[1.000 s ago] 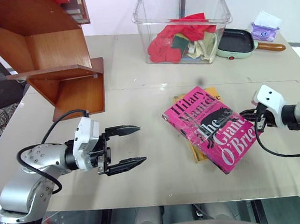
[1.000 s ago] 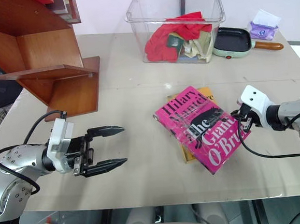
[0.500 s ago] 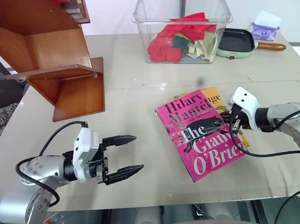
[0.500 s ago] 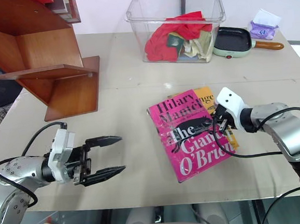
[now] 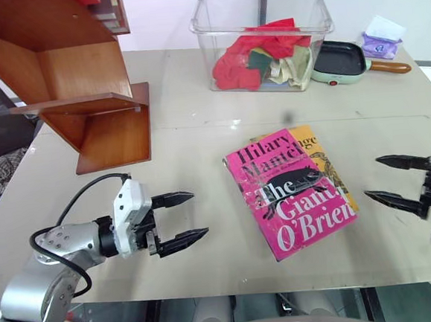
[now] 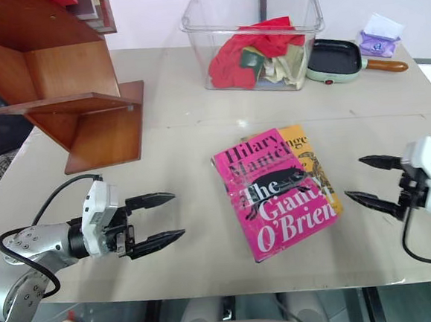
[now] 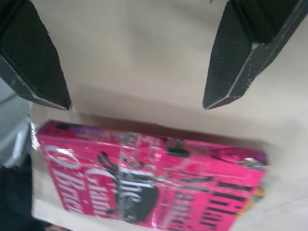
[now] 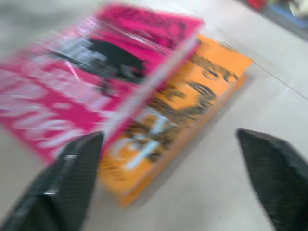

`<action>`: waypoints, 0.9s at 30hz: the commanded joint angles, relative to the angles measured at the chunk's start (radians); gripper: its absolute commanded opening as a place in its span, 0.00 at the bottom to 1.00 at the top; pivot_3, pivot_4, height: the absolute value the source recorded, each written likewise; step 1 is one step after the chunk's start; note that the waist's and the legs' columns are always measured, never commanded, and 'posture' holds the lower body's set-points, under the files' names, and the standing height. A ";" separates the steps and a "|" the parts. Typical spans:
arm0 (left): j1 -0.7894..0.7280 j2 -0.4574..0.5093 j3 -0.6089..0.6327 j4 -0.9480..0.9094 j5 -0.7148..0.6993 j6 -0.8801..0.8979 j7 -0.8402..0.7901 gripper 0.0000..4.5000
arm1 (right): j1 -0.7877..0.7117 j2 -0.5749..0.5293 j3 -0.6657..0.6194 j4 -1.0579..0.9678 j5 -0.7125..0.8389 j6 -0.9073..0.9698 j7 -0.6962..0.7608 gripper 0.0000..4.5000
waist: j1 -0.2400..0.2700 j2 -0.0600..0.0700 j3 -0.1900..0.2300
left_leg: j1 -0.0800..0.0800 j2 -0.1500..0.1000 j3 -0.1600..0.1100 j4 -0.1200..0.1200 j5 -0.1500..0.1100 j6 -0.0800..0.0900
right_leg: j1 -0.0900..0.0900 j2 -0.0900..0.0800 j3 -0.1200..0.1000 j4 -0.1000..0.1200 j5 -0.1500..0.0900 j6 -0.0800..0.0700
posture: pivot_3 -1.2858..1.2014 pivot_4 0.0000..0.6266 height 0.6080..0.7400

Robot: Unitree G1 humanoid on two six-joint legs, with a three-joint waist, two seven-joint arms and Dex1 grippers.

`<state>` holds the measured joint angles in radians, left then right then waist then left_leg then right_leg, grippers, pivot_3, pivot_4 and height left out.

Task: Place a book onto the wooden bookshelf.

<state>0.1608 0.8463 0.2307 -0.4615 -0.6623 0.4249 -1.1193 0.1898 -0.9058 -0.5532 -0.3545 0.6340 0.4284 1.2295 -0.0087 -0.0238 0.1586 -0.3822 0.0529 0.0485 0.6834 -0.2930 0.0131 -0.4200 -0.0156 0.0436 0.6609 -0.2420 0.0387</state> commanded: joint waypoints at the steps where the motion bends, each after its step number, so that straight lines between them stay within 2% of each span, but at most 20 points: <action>1: -0.021 0.007 0.006 0.062 0.011 -0.050 -0.062 1.00 | 0.099 -0.008 -0.203 -0.159 0.147 0.043 0.074 0.99 | -0.003 0.000 0.000 | 0.001 0.000 0.000 0.000 0.000 0.000 | 0.001 0.000 0.000 0.000 -0.001 0.001 | 0.52 0.24 0.80; 4: -0.044 0.004 0.003 0.106 -0.010 -0.005 -0.056 1.00 | 0.192 -0.001 -0.299 -0.231 0.232 0.081 0.113 0.99 | 0.001 -0.001 0.000 | 0.002 0.001 -0.001 0.000 0.000 0.000 | 0.004 0.001 -0.002 0.000 -0.002 0.003 | 0.52 0.24 0.80; 7: -0.066 0.035 0.006 0.103 -0.092 0.195 0.012 1.00 | 0.236 0.015 -0.372 -0.281 0.305 0.099 0.102 0.99 | 0.000 -0.002 -0.001 | 0.002 0.002 -0.001 0.001 0.000 0.000 | 0.004 0.000 -0.001 -0.001 -0.002 0.004 | 0.52 0.24 0.80; 10: -0.145 0.070 -0.002 0.111 -0.253 0.489 0.099 1.00 | 0.263 0.040 -0.407 -0.310 0.337 0.091 0.083 0.99 | 0.001 -0.004 0.000 | 0.002 0.002 -0.001 0.001 0.000 0.000 | 0.004 -0.001 -0.001 -0.001 -0.002 0.004 | 0.52 0.24 0.80; 13: -0.287 0.024 0.003 0.186 -0.460 0.775 0.248 1.00 | 0.286 0.062 -0.427 -0.330 0.360 0.084 0.069 0.99 | 0.005 -0.004 0.000 | 0.002 0.002 -0.002 0.001 0.000 0.000 | 0.004 -0.001 -0.002 -0.001 -0.002 0.004 | 0.52 0.24 0.80; 18: -0.489 -0.125 -0.009 0.358 -0.622 1.146 0.501 1.00 | 0.315 0.087 -0.454 -0.353 0.361 0.056 0.056 0.99 | 0.009 -0.004 0.000 | 0.002 -0.001 -0.004 0.001 0.000 0.000 | 0.005 0.000 -0.003 0.000 0.000 0.008 | 0.52 0.24 0.80; 22: -0.571 -0.223 -0.016 0.533 -0.738 1.190 0.710 1.00 | 0.336 0.097 -0.464 -0.363 0.354 0.042 0.046 0.99 | 0.003 -0.005 0.000 | 0.001 -0.002 -0.008 0.001 0.000 0.000 | 0.005 -0.001 -0.003 0.000 0.002 0.004 | 0.52 0.24 0.80; 27: -0.623 -0.354 -0.016 0.660 -0.908 1.168 0.966 1.00 | 0.356 0.102 -0.464 -0.381 0.355 0.033 0.031 0.99 | 0.002 -0.005 0.000 | 0.001 -0.004 -0.011 0.001 0.000 0.000 | 0.005 -0.002 -0.003 0.000 0.002 0.003 | 0.52 0.24 0.80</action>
<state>-0.4531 0.5063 0.2101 0.1841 -1.4922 1.6012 -0.2236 0.5434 -0.8045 -0.9907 -0.7103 0.9764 0.4765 1.2702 -0.0062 -0.0284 0.1583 -0.3810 0.0476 0.0369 0.6847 -0.2929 0.0131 -0.4148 -0.0188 0.0406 0.6612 -0.2396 0.0423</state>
